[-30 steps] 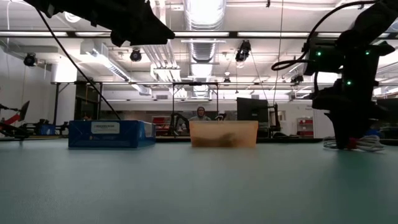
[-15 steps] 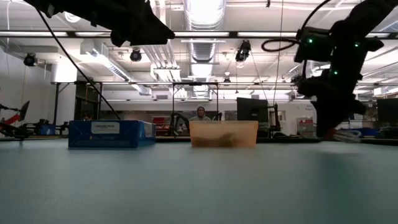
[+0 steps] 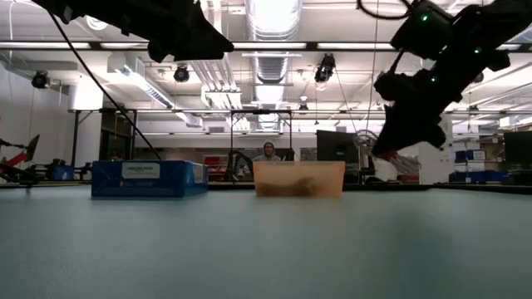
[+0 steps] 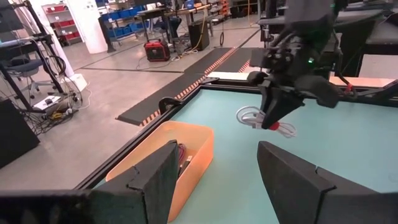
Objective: Pick and place USB-C Cables
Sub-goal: Put the white charger cable into the orange bin
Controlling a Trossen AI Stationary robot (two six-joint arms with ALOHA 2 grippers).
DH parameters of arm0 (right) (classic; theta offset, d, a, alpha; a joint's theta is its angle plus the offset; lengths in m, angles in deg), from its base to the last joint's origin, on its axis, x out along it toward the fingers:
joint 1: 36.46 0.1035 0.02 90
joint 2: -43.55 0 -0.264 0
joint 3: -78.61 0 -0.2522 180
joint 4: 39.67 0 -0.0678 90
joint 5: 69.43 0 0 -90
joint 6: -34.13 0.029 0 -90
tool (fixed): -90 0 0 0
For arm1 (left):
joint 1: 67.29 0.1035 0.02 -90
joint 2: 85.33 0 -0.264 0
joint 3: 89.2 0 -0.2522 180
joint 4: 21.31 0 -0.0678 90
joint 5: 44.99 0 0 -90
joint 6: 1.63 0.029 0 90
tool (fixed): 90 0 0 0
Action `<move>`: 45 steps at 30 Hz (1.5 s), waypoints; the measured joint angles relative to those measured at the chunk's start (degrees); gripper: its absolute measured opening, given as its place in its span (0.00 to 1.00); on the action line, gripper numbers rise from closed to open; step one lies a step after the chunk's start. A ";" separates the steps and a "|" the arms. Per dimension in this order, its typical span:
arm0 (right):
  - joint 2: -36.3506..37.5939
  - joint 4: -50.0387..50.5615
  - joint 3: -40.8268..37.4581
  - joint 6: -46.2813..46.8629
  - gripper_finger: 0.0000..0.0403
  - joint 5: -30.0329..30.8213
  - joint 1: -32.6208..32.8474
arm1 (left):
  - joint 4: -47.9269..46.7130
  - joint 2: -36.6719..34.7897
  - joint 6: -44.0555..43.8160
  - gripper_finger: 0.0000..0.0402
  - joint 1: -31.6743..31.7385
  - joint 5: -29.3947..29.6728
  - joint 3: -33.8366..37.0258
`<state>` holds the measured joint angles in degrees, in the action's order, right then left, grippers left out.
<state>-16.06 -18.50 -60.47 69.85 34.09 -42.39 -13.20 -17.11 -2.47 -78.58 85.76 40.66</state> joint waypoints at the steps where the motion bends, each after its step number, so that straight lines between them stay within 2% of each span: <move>1: 0.00 -1.40 -0.31 -0.87 0.08 1.55 1.35 | 0.02 0.00 0.00 0.51 0.00 0.00 0.00; 6: -0.17 -13.76 -3.70 -3.69 0.08 8.94 9.47 | 0.02 0.00 -0.17 0.51 0.00 0.01 0.00; 10: -0.32 -32.15 -8.56 -12.77 0.08 13.52 15.13 | 0.08 0.00 -0.22 0.51 0.00 0.01 0.00; 15: -2.41 -56.38 -13.62 -21.27 0.08 13.06 17.56 | 0.14 0.00 -0.27 0.51 0.00 0.00 -0.02; 19: -4.84 -65.91 -14.03 -24.01 0.08 7.40 17.57 | 0.25 0.00 -0.28 0.51 0.00 0.00 -0.02; 31: -12.74 -65.94 -1.16 -33.72 0.08 -0.51 17.29 | 0.36 0.00 -0.28 0.51 0.00 0.01 -0.02; 40: -12.46 -62.61 3.59 -36.88 0.08 -1.43 15.69 | 0.19 0.00 -0.28 0.51 0.02 0.01 -0.04; 45: -12.46 -55.24 7.67 -36.88 0.08 -3.67 12.58 | 0.37 0.00 -0.28 0.51 0.04 0.00 -0.07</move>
<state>-28.52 -73.74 -52.80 32.97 30.42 -29.81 -12.84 -17.11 -2.75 -78.54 85.76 40.59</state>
